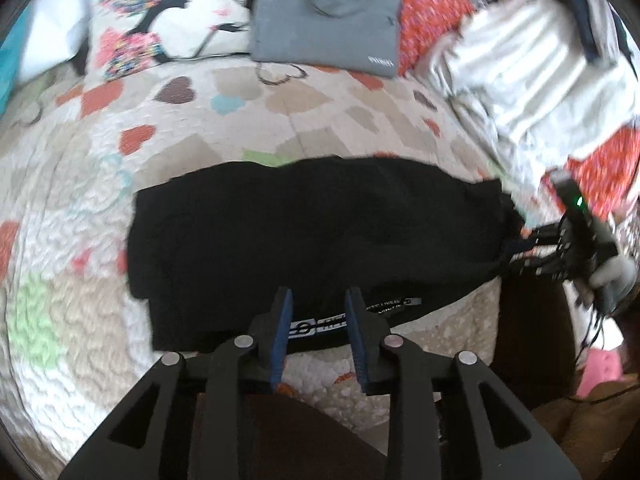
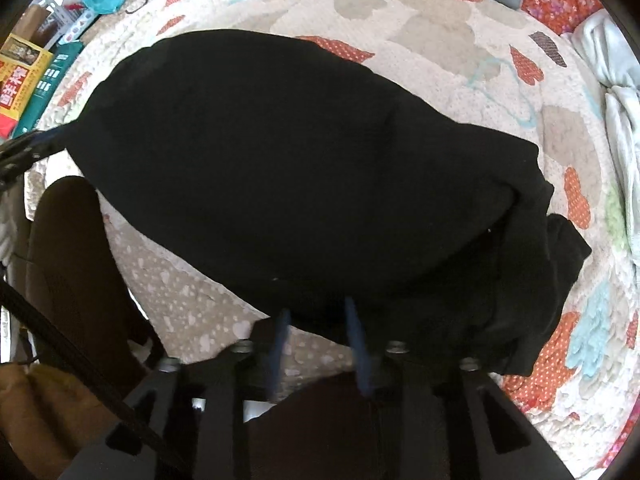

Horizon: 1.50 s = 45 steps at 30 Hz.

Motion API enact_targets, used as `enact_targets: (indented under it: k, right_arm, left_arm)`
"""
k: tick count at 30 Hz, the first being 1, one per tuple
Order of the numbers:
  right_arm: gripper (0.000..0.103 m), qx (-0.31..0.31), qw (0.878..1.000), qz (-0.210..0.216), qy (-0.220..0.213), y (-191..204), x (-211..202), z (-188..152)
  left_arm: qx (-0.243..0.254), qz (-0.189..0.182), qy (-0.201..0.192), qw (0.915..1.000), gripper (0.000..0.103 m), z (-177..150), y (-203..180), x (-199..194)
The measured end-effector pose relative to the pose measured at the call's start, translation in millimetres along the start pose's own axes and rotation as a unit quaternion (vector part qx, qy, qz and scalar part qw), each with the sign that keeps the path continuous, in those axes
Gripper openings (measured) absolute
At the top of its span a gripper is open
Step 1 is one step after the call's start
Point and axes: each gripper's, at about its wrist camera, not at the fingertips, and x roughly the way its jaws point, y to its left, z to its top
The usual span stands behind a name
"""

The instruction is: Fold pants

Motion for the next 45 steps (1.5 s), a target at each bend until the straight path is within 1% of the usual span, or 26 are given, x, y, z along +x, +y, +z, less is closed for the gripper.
enact_targets:
  k: [1,6,10,11,14,16,17,18,22,24,26,27,28,29,30,31,32,33,34,36,37,38,39,40,43,45]
  right_arm:
    - [0.062,0.004,1.0,0.0,-0.001,-2,-1,-1]
    - [0.062,0.019,1.0,-0.005,-0.005,-12,-21,-9]
    - [0.062,0.041,0.997,0.017,-0.059,-18,-53,-5]
    - [0.062,0.049,0.995,0.035,-0.078,-18,-60,-1]
    - [0.062,0.085,0.979,0.13,-0.128,-15,-66,20]
    - [0.062,0.097,0.962,0.208,-0.149,-9,-61,40]
    - [0.062,0.101,0.955,0.234,-0.153,-1,-54,51]
    - [0.062,0.105,0.95,0.25,-0.155,7,-49,60]
    - [0.062,0.136,0.921,0.337,-0.14,40,-16,112]
    - [0.062,0.148,0.914,0.356,-0.126,54,0,132]
    - [0.062,0.151,0.913,0.365,-0.1,69,19,146]
    - [0.062,0.148,0.919,0.356,-0.086,74,27,150]
    - [0.062,0.143,0.93,0.328,-0.078,76,33,150]
    - [0.062,0.136,0.949,0.277,-0.072,77,39,146]
    - [0.057,0.134,0.957,0.249,-0.07,76,44,146]
    - [0.035,0.136,0.96,0.236,-0.071,70,49,143]
    - [0.023,0.14,0.96,0.231,-0.073,63,51,140]
    - [0.007,0.151,0.96,0.225,-0.073,52,51,135]
    - [0.007,0.167,0.957,0.226,-0.077,40,46,128]
    - [0.01,0.183,0.958,0.202,-0.089,17,30,113]
    - [0.026,0.189,0.959,0.184,-0.102,4,16,101]
    - [0.035,0.194,0.958,0.177,-0.117,-10,3,89]
    - [0.052,0.204,0.954,0.169,-0.139,-30,-16,73]
    - [0.058,0.215,0.952,0.153,-0.157,-49,-34,57]
    - [0.058,0.238,0.954,0.09,-0.159,-94,-65,24]
    - [0.06,0.259,0.951,0.073,-0.15,-115,-73,7]
  left_arm:
    - [-0.012,0.002,-0.006,0.9999,0.027,-2,7,-8]
    - [-0.08,0.015,-0.045,0.9957,0.029,-8,45,-46]
    - [-0.099,0.026,-0.062,0.9928,0.042,8,55,-49]
    - [-0.098,0.035,-0.059,0.9928,0.042,13,54,-43]
    - [-0.103,0.048,-0.049,0.9923,0.042,29,49,-19]
    - [-0.113,0.049,-0.044,0.9914,0.042,35,51,-5]
    - [-0.12,0.053,-0.041,0.9906,0.042,36,51,2]
    - [-0.124,0.053,-0.038,0.9902,0.042,36,53,7]
    - [-0.144,0.034,-0.014,0.9889,0.042,31,52,21]
    - [-0.143,0.035,-0.014,0.9891,0.042,28,51,18]
    - [-0.154,0.03,-0.023,0.9873,0.042,25,56,8]
    - [-0.162,0.028,-0.028,0.9859,0.042,24,59,3]
    - [-0.17,0.027,-0.032,0.9846,0.042,22,62,-2]
    - [-0.176,0.025,-0.036,0.9834,0.042,22,66,-8]
    - [-0.178,0.021,-0.039,0.983,0.042,22,67,-12]
    - [-0.176,0.016,-0.043,0.9833,0.042,22,66,-17]
    - [-0.173,0.013,-0.045,0.9838,0.042,23,64,-20]
    - [-0.165,0.008,-0.049,0.9851,0.043,26,57,-23]
    - [-0.157,0.003,-0.053,0.9862,0.044,29,51,-24]
    - [-0.142,-0.012,-0.058,0.9881,0.046,35,37,-24]
    - [-0.136,-0.021,-0.061,0.9886,0.047,37,30,-24]
    - [-0.127,-0.034,-0.062,0.9894,0.048,40,20,-21]
    - [-0.117,-0.046,-0.061,0.9902,0.048,43,11,-18]
    - [-0.106,-0.057,-0.058,0.991,0.048,47,1,-14]
    - [-0.076,-0.087,-0.047,0.9922,0.048,55,-32,8]
    - [-0.07,-0.102,-0.033,0.9917,0.048,58,-50,25]
